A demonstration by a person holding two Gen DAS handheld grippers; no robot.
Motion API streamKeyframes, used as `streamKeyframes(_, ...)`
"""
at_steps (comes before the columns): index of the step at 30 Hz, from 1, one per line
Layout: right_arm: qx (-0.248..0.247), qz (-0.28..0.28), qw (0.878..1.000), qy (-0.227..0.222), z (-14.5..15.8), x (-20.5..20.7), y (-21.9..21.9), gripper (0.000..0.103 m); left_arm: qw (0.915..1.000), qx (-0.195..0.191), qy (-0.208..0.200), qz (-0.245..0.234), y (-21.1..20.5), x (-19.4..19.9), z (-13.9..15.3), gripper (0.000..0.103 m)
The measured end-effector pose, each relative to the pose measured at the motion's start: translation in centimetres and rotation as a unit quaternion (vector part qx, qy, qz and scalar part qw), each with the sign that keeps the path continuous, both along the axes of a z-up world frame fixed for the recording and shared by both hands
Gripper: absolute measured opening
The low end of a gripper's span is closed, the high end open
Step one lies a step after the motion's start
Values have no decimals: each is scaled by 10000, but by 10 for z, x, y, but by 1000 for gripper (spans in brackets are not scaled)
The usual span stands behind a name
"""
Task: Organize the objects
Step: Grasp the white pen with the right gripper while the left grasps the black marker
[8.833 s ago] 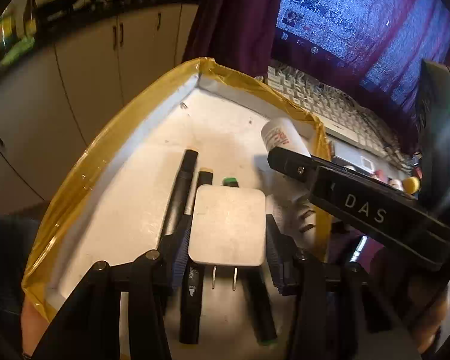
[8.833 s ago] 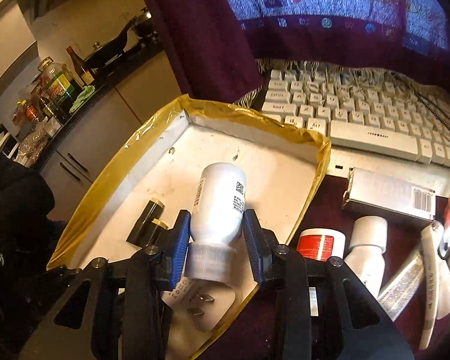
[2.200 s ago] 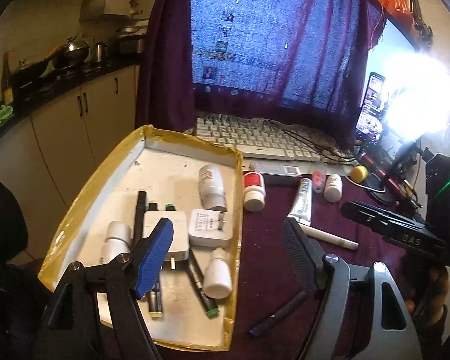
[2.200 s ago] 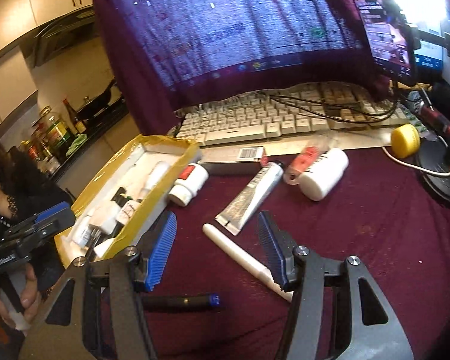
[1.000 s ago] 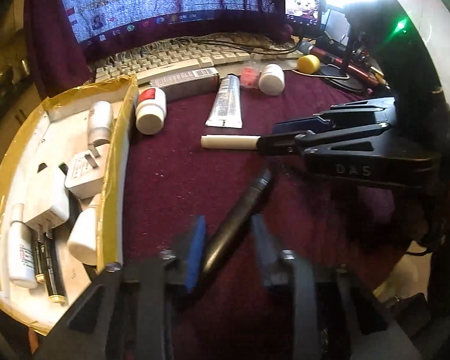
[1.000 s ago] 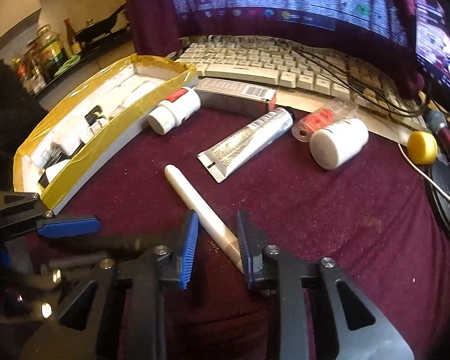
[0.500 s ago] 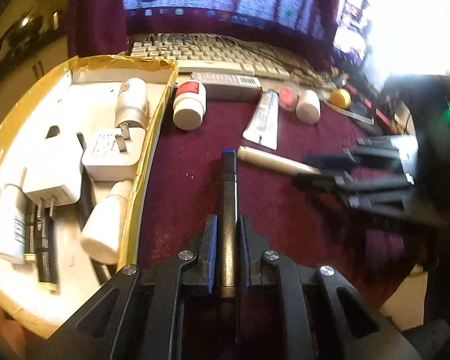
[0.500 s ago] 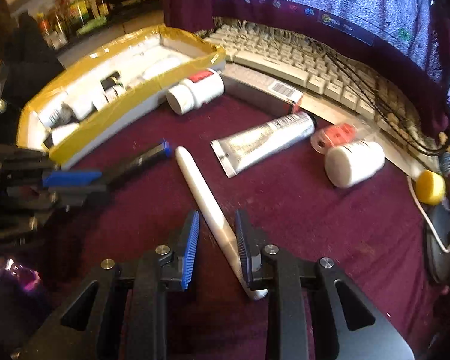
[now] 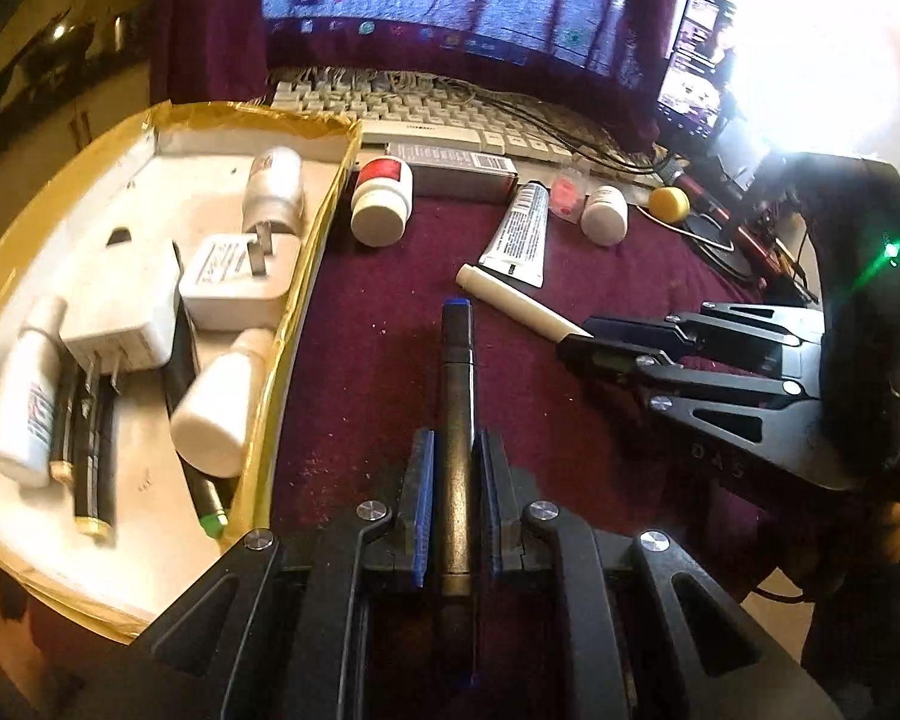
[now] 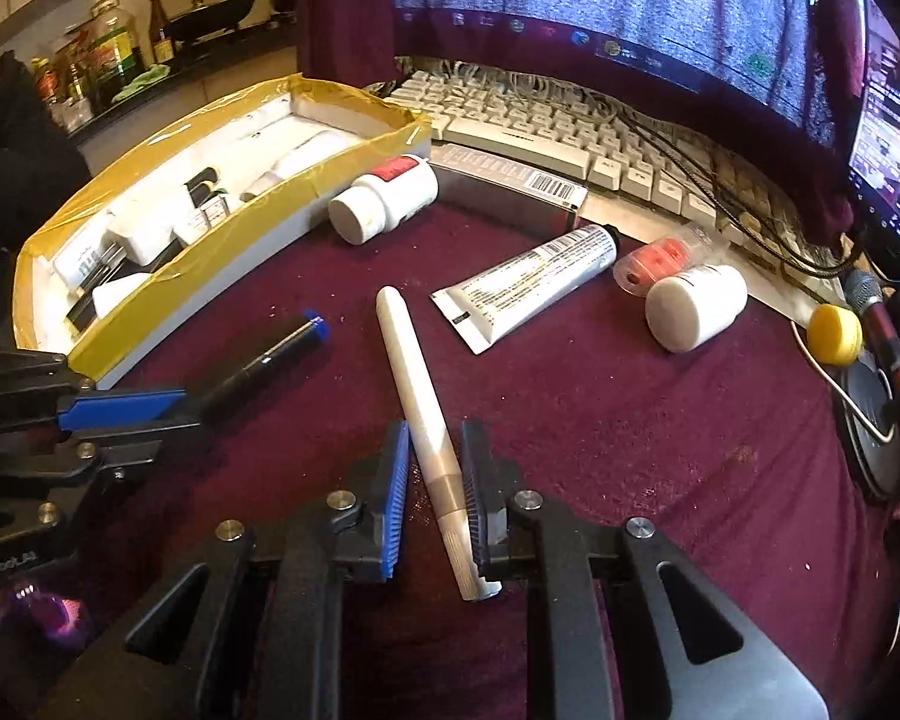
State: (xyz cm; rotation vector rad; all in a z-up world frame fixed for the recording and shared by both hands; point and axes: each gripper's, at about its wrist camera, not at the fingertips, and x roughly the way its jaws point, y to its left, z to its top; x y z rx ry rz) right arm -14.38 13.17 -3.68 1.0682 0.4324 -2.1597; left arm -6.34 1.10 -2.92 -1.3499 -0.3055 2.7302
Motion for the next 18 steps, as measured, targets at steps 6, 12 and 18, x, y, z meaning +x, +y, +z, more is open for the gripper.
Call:
streamKeyframes(6,-185,-172,9996,-94,0,10,25,11,9992,-366,53,154,10,-1,0,12)
streamKeyframes(12,-402,-334,9985,-147,-1,10,30,11,9978,-616,75,212,18,-4,-1,12)
streamKeyframes(18,-504,-418,9976,-216,-1,7,31,11,9983,-494,59,299,15,-5,-1,12)
